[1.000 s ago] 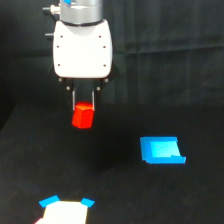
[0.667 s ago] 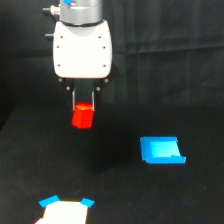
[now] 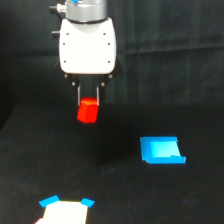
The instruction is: Pick up the red object from the table
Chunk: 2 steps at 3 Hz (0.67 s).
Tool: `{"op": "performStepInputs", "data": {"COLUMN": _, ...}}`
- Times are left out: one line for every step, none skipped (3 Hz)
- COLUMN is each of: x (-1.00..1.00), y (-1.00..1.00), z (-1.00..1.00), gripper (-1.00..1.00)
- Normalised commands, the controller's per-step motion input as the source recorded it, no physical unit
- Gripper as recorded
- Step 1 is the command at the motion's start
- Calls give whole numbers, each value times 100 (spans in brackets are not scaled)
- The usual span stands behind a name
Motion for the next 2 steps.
{"op": "performStepInputs", "data": {"x": 27, "y": 1, "z": -51, "gripper": -100}}
{"op": "performStepInputs", "data": {"x": 30, "y": 90, "z": 46, "gripper": -65}}
